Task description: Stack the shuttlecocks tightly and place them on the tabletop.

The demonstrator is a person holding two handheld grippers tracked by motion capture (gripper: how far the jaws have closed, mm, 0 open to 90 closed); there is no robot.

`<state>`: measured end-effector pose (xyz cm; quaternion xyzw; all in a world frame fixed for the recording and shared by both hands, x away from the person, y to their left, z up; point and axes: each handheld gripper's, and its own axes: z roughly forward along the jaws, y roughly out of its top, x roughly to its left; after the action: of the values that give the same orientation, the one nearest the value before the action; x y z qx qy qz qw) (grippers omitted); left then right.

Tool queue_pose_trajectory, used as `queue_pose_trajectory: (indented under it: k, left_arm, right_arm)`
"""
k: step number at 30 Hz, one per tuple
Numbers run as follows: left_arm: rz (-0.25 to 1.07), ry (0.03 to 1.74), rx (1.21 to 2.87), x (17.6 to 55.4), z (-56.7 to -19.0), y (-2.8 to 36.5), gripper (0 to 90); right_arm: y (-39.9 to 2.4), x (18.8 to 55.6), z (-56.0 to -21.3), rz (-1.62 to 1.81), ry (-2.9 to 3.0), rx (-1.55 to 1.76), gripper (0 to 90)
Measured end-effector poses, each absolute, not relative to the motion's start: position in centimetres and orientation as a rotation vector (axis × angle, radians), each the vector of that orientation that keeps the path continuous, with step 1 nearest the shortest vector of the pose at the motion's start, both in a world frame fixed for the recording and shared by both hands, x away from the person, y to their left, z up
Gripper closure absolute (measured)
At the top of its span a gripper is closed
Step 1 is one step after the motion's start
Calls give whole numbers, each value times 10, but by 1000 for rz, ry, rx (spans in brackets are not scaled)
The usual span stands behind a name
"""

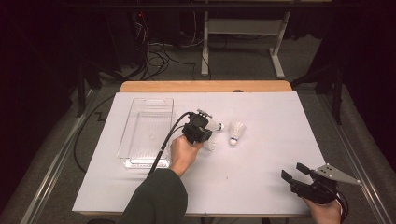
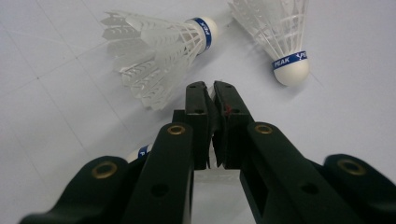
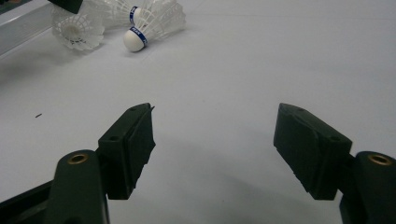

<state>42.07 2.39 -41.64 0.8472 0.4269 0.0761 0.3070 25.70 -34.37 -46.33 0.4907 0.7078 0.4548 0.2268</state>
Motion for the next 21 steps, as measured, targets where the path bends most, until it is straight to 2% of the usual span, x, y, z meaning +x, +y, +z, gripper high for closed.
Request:
queue_pose_trajectory:
  k: [12, 21]
  left_arm:
    - [220, 1139, 2222, 425, -421, 18, 823]
    - [222, 1133, 2209, 425, -421, 18, 774]
  right_arm:
    - [-344, 257, -464, 1254, 1952, 1351, 294]
    - [-344, 257, -464, 1252, 1953, 1351, 295]
